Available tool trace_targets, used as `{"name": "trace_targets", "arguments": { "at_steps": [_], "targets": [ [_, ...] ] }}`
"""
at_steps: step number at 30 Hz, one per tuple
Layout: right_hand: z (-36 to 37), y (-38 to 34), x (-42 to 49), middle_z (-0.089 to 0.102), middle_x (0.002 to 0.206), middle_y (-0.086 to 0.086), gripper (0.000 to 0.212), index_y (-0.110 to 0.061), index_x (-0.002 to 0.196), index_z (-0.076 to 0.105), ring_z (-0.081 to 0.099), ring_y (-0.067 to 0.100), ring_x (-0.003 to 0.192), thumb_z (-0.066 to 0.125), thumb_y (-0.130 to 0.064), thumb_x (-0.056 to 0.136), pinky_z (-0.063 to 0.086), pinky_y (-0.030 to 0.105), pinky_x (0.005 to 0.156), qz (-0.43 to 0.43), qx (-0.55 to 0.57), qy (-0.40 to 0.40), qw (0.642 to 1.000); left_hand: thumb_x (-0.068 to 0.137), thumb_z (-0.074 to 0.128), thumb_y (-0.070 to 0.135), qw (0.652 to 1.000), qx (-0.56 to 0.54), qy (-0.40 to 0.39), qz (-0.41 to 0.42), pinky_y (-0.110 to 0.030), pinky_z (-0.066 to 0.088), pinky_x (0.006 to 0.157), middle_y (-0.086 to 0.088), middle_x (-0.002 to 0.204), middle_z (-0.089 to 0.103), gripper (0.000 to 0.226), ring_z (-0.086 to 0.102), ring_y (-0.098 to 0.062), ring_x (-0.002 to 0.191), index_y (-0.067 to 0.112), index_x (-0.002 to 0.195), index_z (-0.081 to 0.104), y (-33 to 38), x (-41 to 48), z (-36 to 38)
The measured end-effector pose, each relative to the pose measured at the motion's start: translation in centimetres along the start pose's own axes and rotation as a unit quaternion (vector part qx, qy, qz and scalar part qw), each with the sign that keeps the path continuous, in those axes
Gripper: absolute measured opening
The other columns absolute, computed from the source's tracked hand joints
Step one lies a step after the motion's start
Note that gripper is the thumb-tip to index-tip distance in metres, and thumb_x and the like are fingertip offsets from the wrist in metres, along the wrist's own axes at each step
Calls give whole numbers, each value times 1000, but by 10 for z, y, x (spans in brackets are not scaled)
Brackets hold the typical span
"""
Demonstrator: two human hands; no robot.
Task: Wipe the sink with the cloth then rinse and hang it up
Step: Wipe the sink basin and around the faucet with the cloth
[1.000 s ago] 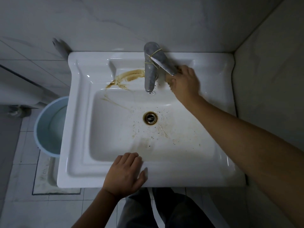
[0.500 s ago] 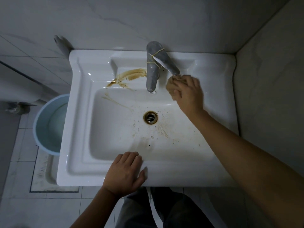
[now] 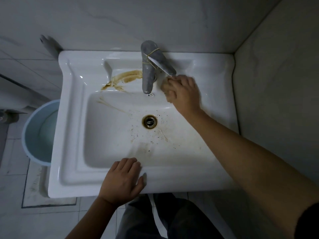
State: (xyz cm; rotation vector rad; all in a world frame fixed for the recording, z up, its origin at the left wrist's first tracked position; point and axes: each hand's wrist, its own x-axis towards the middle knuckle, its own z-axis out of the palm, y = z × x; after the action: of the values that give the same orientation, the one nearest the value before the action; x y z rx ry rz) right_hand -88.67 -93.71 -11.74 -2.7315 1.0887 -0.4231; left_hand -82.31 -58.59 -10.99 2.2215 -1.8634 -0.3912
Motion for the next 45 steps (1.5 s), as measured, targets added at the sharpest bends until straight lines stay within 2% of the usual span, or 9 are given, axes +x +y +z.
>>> {"name": "trace_targets", "arguments": {
  "at_steps": [4, 8, 17, 24, 29, 34, 38, 41, 45],
  "targets": [
    [-18, 51, -23, 56, 128, 5, 43, -23, 128, 62, 49, 33, 117, 52, -29, 86, 45, 44, 92, 21, -42, -16, 999, 93, 55, 46, 1000, -2, -4, -6, -32, 47, 74, 0, 100, 65, 31, 59, -18, 87, 17, 99, 66, 0, -1, 0],
    [-39, 78, -51, 54, 129, 7, 47, -22, 130, 60, 47, 35, 119, 64, -20, 84, 45, 47, 93, 71, -86, -64, 992, 94, 51, 47, 1000, -7, -10, -13, -33, 48, 74, 0, 101, 64, 32, 58, -18, 87, 18, 99, 65, 0, -1, 0],
    [-58, 83, -88, 58, 119, 7, 38, -18, 119, 66, 49, 33, 111, 68, -18, 81, 46, 45, 92, 62, -106, -87, 989, 95, 46, 49, 1000, -9, -9, -19, -35, 50, 75, -1, 102, 65, 38, 59, -21, 88, 18, 100, 66, 0, -3, 0],
    [-50, 84, -42, 61, 114, 10, 47, -14, 121, 63, 52, 35, 106, 68, -6, 75, 48, 43, 86, 66, -109, -67, 990, 94, 53, 46, 1000, -8, 6, -14, -32, 45, 72, 1, 99, 64, 30, 56, -19, 85, 18, 96, 65, -2, -3, 4],
    [-59, 85, -53, 61, 119, 11, 54, -13, 129, 61, 53, 36, 112, 71, -11, 76, 48, 43, 89, 64, -115, -92, 987, 95, 48, 48, 1000, -4, -6, -8, -33, 46, 72, -2, 99, 65, 37, 57, -21, 86, 15, 99, 65, -3, -3, 4],
    [-76, 71, -119, 60, 118, 14, 33, -10, 112, 66, 53, 37, 110, 68, -18, 80, 50, 45, 83, 58, -115, -102, 986, 95, 42, 51, 1000, -10, -10, -11, -35, 48, 71, -3, 99, 66, 42, 59, -22, 85, 15, 100, 63, 0, -3, 1],
    [-85, 49, -196, 58, 121, 13, 30, -12, 109, 66, 51, 35, 112, 62, -20, 81, 49, 45, 86, 95, -119, -117, 981, 95, 39, 51, 1000, -6, -12, -9, -35, 47, 71, -3, 96, 66, 43, 59, -23, 84, 15, 98, 62, 2, -3, -4],
    [-92, 29, -255, 55, 126, 9, 39, -16, 122, 63, 48, 30, 113, 56, -24, 85, 49, 44, 87, 133, -104, -120, 978, 95, 38, 52, 1000, -1, -20, -9, -35, 45, 71, -3, 94, 65, 44, 58, -23, 83, 15, 97, 61, 3, -4, -5],
    [-103, 3, -297, 53, 131, 6, 49, -19, 140, 52, 46, 26, 115, 38, -36, 96, 49, 43, 93, 202, -83, -122, 968, 96, 37, 53, 999, 9, -37, -9, -34, 44, 72, -3, 94, 63, 43, 55, -21, 84, 16, 98, 60, 1, -4, -4]
  ]
}}
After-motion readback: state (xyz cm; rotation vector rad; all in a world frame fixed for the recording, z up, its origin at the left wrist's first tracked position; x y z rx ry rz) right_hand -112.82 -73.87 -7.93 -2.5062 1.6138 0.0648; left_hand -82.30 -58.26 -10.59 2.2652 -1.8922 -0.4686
